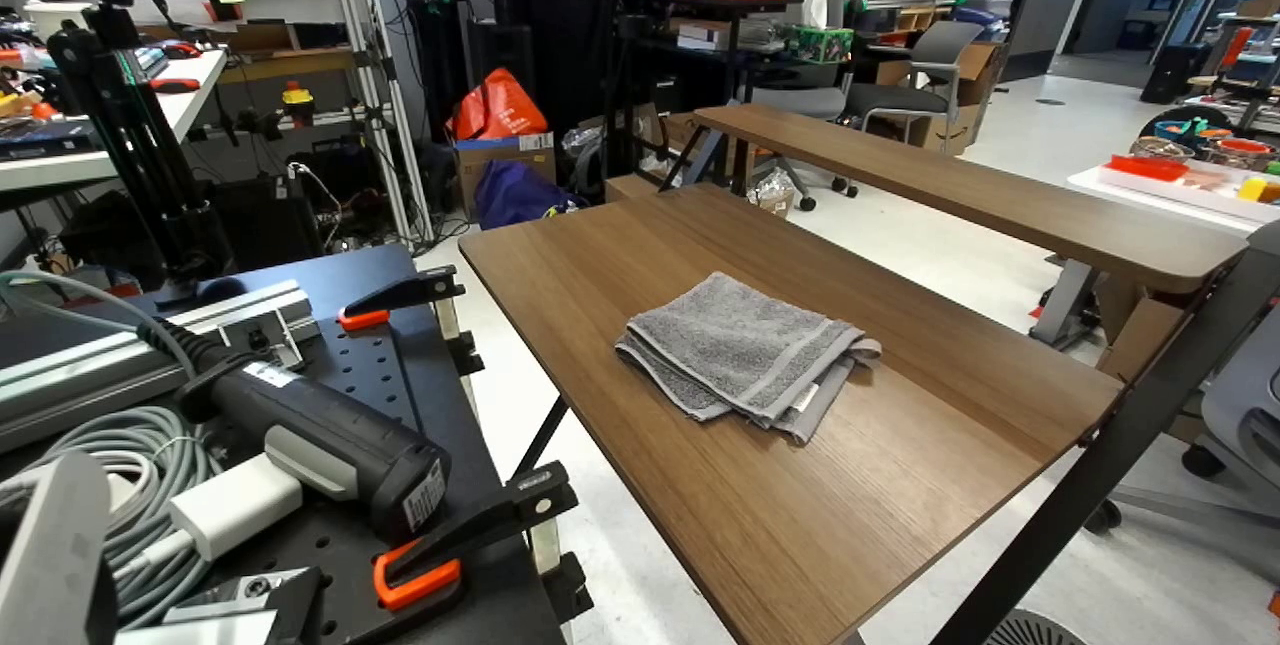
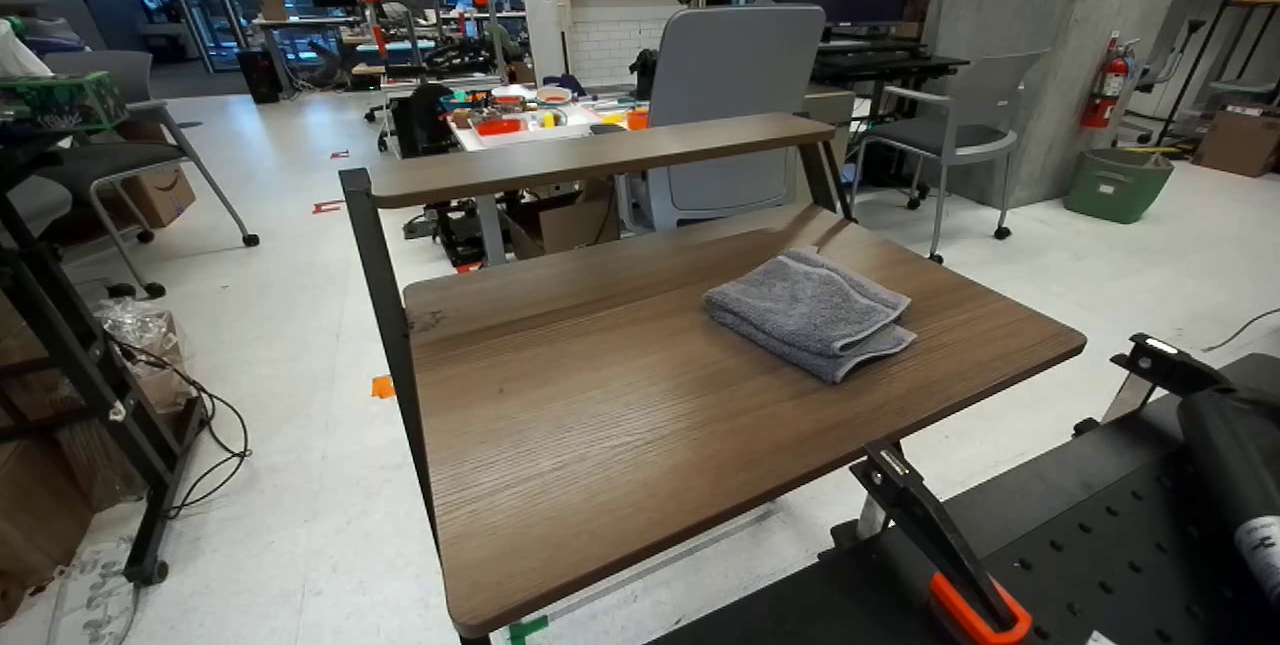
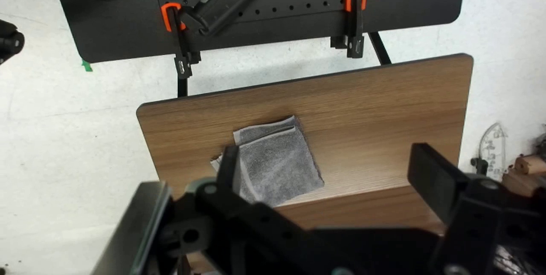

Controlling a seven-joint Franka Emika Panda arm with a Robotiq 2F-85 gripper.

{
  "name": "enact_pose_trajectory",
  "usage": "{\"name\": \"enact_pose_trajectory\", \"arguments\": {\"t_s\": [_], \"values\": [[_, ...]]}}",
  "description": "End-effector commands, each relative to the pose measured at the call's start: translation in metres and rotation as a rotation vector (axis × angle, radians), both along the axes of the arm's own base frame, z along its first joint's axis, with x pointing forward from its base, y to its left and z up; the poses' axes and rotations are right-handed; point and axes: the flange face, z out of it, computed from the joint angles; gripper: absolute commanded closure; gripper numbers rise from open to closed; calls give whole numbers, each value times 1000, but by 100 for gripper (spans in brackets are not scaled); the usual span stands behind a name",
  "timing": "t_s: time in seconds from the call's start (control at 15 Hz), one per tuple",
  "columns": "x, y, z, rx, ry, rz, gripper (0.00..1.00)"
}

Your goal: Move the grey towel to the left

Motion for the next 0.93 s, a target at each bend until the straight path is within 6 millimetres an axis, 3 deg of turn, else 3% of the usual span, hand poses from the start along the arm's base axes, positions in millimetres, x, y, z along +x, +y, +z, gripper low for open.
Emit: {"name": "enact_pose_trajectory", "arguments": {"t_s": [0.0,0.53,0.87], "values": [[45,-12,-17,11,-2,-80,0],[147,-38,-112,44,102,-210,0],[209,-50,-190,59,163,-290,0]]}}
